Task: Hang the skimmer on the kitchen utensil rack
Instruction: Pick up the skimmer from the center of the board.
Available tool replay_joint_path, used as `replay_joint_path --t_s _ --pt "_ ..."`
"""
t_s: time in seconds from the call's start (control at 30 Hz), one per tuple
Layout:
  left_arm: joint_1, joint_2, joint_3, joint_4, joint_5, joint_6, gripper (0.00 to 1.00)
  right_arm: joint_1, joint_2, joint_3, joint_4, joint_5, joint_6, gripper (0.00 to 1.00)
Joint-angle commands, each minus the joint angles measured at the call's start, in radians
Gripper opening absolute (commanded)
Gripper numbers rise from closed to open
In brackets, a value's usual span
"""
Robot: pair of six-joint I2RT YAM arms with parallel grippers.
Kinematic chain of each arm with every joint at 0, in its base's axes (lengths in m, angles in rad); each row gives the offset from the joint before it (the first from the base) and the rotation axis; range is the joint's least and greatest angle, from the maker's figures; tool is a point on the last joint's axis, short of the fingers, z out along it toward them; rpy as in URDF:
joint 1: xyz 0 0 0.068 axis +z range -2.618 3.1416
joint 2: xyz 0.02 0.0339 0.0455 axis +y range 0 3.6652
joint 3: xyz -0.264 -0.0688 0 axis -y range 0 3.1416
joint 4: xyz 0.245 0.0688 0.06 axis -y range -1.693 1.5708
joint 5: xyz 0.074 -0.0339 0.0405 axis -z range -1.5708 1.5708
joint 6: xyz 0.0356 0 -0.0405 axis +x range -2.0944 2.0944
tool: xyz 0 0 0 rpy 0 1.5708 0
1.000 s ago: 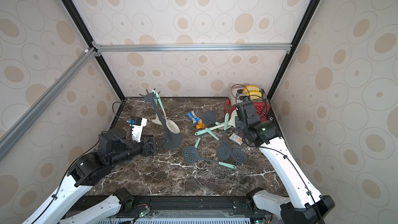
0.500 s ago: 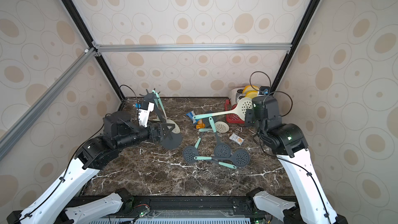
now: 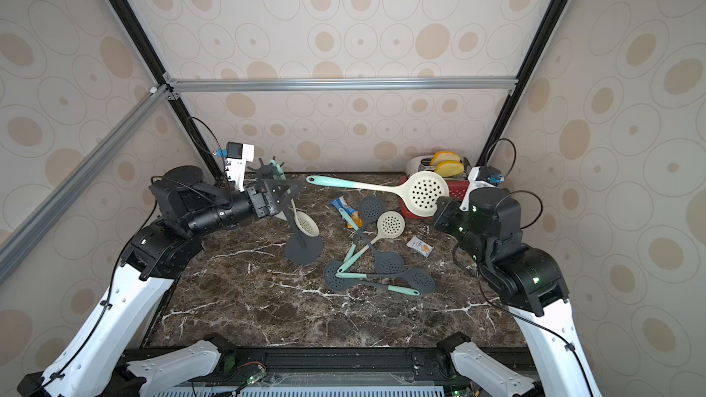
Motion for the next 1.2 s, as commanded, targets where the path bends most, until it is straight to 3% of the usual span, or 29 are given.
replay_joint_path --t_s 0.0,0.1,0.3,0.5,1.17 --pt "0.006 -0.009 0.041 0.043 0.013 -0.042 0.92 -0.006 -0.027 -0.044 0.155 -0.119 0.125 0.0" --pt "0.005 -0.005 0.044 0.053 0.015 -0.049 0.91 -0.006 -0.033 -0.07 0.197 -0.167 0.157 0.0" --pt "0.006 -0.006 0.028 0.176 0.037 -0.091 0.73 -0.005 -0.042 -0.118 0.249 -0.233 0.197 0.0" --pt "0.005 -0.015 0.017 0.282 0.052 -0.115 0.64 -0.005 -0.054 -0.144 0.252 -0.251 0.213 0.0" --pt "0.006 0.016 0.04 0.287 0.049 -0.123 0.35 -0.004 -0.033 -0.159 0.251 -0.31 0.214 0.0"
